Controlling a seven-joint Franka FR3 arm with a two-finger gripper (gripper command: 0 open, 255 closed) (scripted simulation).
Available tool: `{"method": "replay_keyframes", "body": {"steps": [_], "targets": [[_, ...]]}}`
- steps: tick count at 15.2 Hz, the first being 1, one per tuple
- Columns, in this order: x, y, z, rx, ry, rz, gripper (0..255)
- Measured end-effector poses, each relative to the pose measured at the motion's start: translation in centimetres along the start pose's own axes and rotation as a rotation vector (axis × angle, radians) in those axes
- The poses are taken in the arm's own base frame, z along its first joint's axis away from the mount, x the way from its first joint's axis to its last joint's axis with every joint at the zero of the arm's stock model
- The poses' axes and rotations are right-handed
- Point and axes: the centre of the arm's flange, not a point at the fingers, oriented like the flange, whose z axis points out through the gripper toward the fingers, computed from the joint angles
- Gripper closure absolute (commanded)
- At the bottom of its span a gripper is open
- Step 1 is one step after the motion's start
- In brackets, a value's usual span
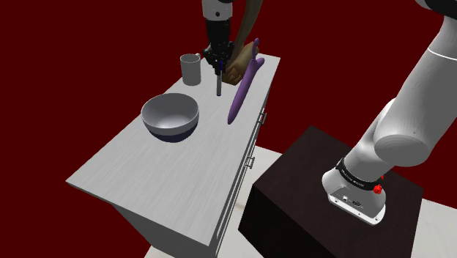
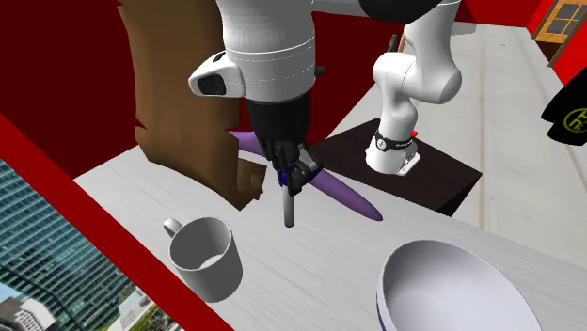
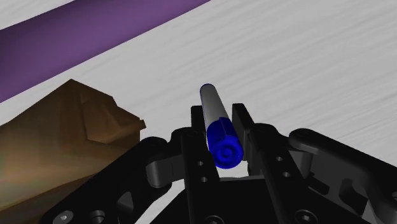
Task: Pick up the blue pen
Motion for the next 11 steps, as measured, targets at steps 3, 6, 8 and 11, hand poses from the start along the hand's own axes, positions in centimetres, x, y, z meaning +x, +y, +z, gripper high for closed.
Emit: {"method": "replay_keyframes", "body": {"steps": [3, 6, 8, 11], "targets": [[0.0, 0.0, -0.2, 0.0, 0.0, 0.0, 255], [-0.2, 0.0, -1.5, 0.0, 0.0, 0.0, 255], [-0.3, 0.1, -2.6, 0.0, 0.0, 0.0, 255], [-0.5, 0.1, -4.0, 0.0, 0.0, 0.0, 255]]}}
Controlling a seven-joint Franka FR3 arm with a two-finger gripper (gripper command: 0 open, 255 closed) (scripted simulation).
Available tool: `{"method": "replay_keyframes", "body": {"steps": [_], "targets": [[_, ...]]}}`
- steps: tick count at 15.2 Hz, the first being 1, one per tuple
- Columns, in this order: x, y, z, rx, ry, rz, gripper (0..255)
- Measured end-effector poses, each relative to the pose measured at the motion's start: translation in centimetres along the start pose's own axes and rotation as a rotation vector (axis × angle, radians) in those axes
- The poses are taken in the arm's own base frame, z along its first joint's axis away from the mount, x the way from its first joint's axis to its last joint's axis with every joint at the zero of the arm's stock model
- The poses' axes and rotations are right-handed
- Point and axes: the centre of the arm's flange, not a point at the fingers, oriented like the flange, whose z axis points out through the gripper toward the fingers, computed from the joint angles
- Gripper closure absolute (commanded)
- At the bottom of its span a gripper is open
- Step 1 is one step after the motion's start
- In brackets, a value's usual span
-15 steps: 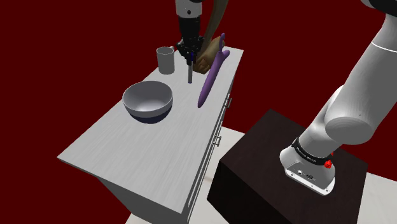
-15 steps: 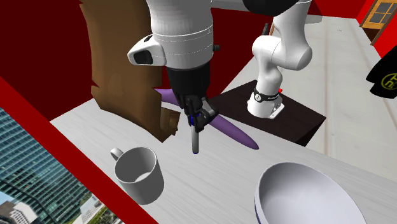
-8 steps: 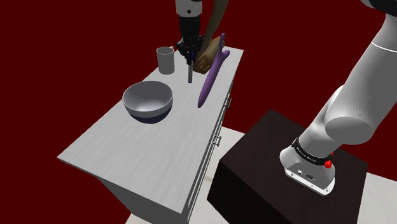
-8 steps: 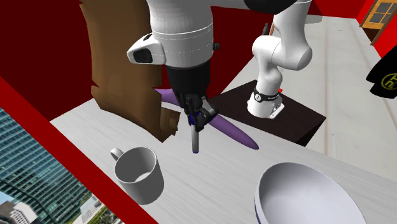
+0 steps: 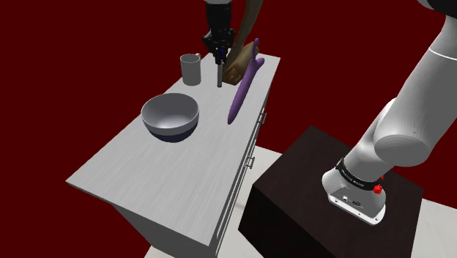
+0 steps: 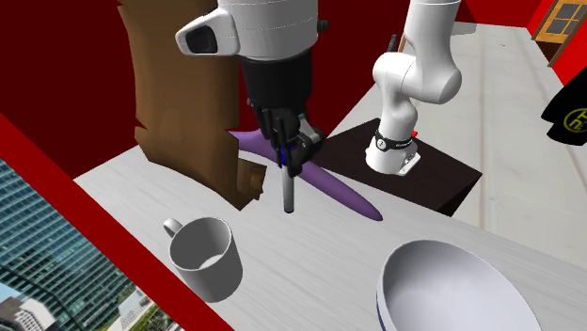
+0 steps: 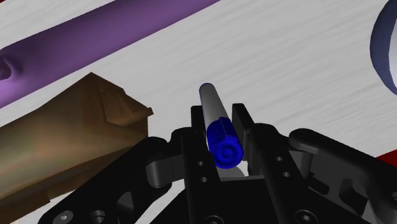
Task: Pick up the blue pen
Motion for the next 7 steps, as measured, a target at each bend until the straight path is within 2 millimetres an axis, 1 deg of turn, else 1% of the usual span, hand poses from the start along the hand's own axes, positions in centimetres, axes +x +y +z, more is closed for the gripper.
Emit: {"method": "replay_keyframes", "body": {"steps": [5, 7], "targets": [[-0.2, -0.1, -2.7, 0.0, 0.0, 0.0, 255], [-0.3, -0.1, -3.5, 0.0, 0.0, 0.0, 255]]}}
